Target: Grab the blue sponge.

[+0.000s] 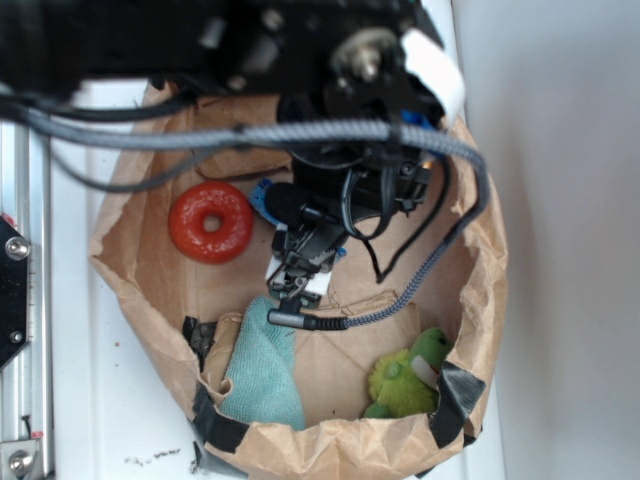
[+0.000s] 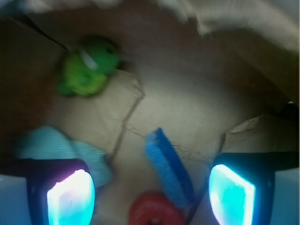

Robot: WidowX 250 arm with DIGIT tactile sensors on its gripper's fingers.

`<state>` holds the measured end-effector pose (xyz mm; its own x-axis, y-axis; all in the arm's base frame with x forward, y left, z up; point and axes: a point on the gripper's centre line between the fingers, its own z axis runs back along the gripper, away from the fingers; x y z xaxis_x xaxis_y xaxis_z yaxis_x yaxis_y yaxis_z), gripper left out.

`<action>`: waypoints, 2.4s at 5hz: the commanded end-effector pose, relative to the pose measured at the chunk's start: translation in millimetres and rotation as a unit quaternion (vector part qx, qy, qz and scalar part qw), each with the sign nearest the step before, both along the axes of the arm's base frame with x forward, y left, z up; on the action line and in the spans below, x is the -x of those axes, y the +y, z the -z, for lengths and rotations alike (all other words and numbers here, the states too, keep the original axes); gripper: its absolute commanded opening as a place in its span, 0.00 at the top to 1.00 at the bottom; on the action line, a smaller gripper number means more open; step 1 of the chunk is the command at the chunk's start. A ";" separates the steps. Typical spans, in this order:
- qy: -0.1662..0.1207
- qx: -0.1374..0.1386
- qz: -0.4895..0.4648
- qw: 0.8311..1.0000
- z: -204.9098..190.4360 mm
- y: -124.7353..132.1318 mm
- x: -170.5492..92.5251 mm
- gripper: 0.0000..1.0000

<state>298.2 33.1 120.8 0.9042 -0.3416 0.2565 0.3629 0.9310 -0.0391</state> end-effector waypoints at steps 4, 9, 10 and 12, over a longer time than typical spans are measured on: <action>0.028 -0.052 0.050 0.997 68.5 -0.7 2.7 0.00; -0.004 -0.023 0.023 0.999 61.9 -10.6 3.7 1.00; -0.020 -0.008 0.008 1.000 48.4 -8.5 5.8 1.00; -0.035 0.030 -0.015 0.999 -30.9 6.6 12.6 1.00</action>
<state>284.6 35.1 127.7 0.9093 -0.3076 0.2804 0.3492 0.9303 -0.1118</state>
